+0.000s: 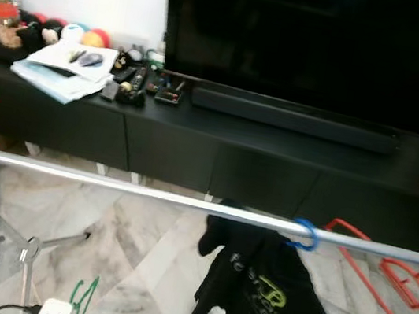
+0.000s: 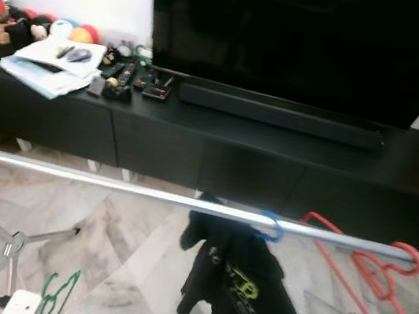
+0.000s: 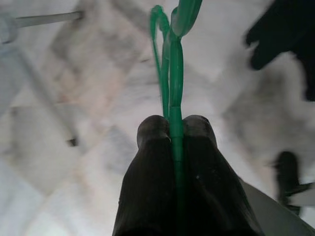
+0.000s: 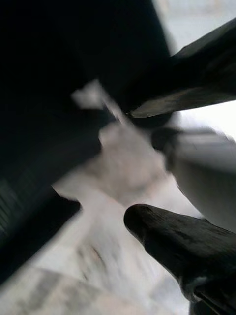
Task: Hang hanger
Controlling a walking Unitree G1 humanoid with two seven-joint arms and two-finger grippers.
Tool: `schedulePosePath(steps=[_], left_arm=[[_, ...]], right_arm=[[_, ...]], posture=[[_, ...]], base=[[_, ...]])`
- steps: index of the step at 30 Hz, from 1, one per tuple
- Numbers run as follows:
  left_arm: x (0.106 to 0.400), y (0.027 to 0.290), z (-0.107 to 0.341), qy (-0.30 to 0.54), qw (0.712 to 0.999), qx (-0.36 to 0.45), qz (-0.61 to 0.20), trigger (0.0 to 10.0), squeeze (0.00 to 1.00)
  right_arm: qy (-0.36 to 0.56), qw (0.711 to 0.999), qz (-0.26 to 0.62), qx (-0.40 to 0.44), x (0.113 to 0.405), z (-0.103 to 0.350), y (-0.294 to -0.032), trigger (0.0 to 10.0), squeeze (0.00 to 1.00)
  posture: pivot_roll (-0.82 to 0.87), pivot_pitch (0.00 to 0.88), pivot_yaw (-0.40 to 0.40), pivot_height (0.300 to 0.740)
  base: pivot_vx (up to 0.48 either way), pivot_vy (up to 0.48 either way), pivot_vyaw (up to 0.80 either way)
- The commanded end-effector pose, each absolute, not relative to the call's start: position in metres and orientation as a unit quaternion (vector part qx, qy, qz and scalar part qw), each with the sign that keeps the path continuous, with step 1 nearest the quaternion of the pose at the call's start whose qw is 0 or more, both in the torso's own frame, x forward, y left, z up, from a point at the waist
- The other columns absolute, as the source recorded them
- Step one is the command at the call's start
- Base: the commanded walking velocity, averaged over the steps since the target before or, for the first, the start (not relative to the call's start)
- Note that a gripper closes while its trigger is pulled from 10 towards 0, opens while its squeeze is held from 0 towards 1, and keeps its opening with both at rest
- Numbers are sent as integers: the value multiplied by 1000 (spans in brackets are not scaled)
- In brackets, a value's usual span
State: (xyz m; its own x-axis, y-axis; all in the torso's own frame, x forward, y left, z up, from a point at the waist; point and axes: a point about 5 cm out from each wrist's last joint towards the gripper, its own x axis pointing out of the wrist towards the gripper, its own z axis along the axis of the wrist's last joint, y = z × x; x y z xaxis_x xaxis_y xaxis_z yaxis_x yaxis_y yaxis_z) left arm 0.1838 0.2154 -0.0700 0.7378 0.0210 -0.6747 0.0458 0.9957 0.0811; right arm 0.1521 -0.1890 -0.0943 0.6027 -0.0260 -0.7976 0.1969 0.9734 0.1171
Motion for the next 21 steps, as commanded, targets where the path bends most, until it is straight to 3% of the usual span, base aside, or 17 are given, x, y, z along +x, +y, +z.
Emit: schedulePosePath(steps=[1,7,13,18,21], left_arm=[[190,229,-63,342,938,64,13,10000,0],[223,238,-32,241,966,91,7,10000,0],[245,246,-5,176,975,130,-26,10000,0],[257,250,14,146,971,163,-100,10000,0],[255,248,17,154,948,209,-184,10000,0]], right_arm=[[445,888,-56,101,152,-95,-183,10000,0],[445,888,-50,99,152,-95,-182,10000,0],[443,890,-44,98,154,-95,-180,10000,0],[443,891,-41,97,155,-94,-179,10000,0],[442,891,-38,95,155,-94,-179,10000,0]], posture=[[26,87,-7,740],[29,88,-10,740],[27,88,-12,740],[28,87,-13,740],[30,87,-15,740]], base=[[0,0,0],[0,0,0],[0,0,0],[0,0,0],[0,0,0]])
